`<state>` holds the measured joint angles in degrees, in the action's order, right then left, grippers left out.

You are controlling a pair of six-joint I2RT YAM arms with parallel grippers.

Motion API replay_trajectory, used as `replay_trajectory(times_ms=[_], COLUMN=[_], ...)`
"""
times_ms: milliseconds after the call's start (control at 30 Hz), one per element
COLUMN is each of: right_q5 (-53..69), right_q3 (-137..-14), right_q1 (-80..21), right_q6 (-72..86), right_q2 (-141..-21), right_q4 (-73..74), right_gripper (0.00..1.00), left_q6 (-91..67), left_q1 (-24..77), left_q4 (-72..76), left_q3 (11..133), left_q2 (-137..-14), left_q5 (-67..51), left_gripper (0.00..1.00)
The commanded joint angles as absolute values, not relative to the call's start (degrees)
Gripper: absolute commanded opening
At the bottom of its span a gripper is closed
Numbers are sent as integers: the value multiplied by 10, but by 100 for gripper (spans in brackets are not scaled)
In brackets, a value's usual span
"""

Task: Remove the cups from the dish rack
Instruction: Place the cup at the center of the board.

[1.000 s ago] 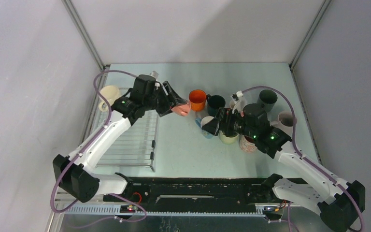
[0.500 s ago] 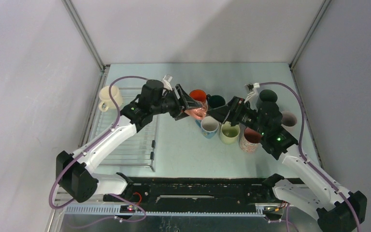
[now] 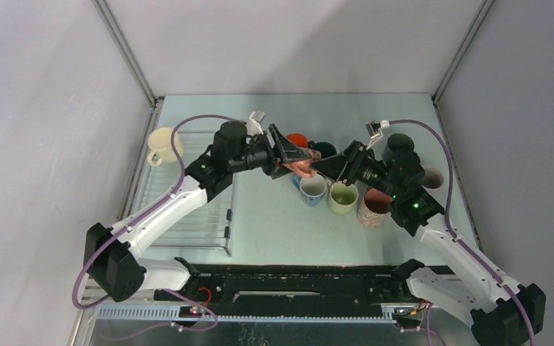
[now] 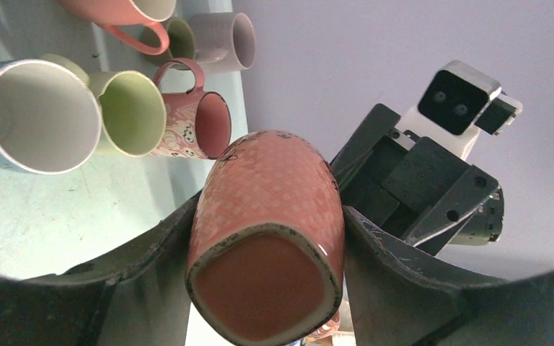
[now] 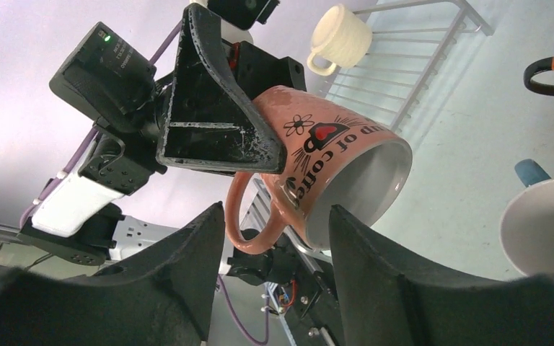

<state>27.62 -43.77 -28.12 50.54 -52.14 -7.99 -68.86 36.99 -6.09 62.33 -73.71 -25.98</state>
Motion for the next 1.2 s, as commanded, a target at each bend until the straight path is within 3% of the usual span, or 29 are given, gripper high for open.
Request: replay_trajectory(times_ms=[0, 233, 533, 1033, 1167], right_q5=[290, 302, 290, 282, 277], right_q3=[-438, -438, -438, -438, -438], right_q1=[-279, -279, -282, -283, -284], right_q6=[518, 546, 536, 536, 535], right_q2=[-513, -516, -492, -491, -495], right_q4=[-103, -133, -97, -95, -97], right_gripper=[60, 45, 0, 0, 0], left_q6=[-712, -730, -750, -762, -765], left_q1=[383, 403, 408, 409, 408], left_q4=[21, 57, 106, 130, 133], left_q3=[617, 609, 588, 583, 581], left_q2=[-728, -731, -736, -754, -758], left_q5=[-287, -292, -311, -326, -329], left_gripper=[0, 0, 0, 5, 11])
